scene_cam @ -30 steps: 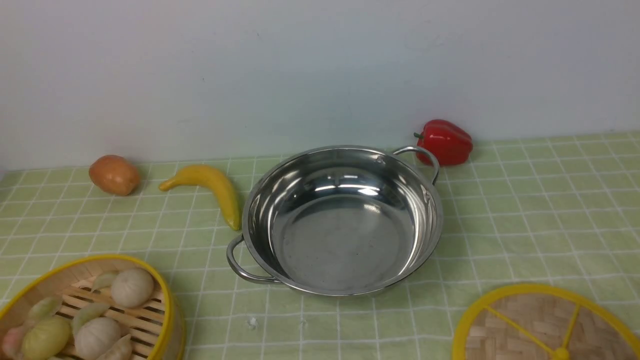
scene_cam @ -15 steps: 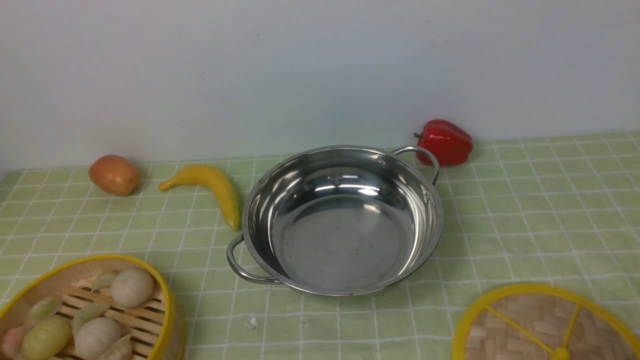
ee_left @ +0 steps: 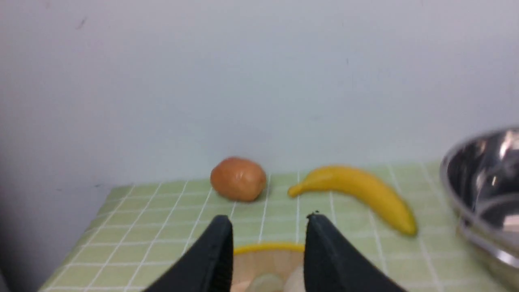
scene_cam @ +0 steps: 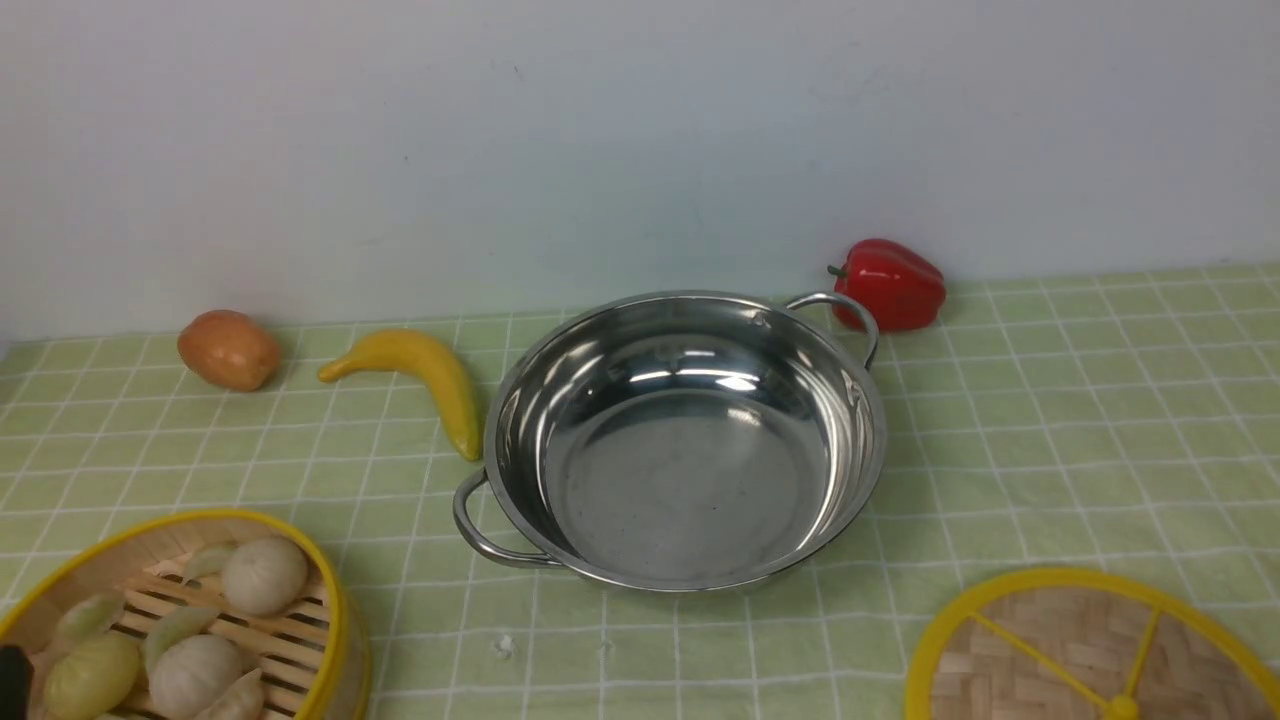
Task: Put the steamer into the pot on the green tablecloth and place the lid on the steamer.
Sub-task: 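Grasp the rim of the steamer basket holding the buns with the left gripper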
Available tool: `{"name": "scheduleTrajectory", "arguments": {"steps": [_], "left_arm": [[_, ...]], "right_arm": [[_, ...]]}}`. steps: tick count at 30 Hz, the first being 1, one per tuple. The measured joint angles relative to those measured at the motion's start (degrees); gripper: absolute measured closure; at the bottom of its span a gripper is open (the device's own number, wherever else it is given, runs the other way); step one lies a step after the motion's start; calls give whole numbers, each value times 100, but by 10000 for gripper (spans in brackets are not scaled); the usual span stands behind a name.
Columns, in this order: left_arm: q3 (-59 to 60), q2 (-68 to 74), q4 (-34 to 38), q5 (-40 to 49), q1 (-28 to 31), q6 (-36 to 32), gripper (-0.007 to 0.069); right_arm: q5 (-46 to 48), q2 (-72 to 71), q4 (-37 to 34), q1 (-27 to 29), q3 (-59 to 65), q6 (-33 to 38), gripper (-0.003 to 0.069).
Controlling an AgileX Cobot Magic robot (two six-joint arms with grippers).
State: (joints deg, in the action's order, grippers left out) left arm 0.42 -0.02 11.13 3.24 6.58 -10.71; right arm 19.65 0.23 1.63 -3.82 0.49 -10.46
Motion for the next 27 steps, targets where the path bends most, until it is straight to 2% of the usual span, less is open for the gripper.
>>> {"name": "scheduleTrajectory", "arguments": {"steps": [7, 18, 22, 25, 27], "left_arm": [[0, 0, 984, -870, 0, 570, 382], [0, 0, 1078, -2196, 0, 694, 382], [0, 0, 1078, -2176, 0, 934, 382], [0, 0, 1078, -1780, 0, 1193, 382], [-148, 0, 1078, -1038, 0, 1276, 382]], "right_arm": [[0, 0, 0, 0, 0, 0, 417], [0, 0, 0, 0, 0, 0, 417], [0, 0, 0, 0, 0, 0, 417], [0, 0, 0, 0, 0, 0, 417], [0, 0, 0, 0, 0, 0, 417]]}}
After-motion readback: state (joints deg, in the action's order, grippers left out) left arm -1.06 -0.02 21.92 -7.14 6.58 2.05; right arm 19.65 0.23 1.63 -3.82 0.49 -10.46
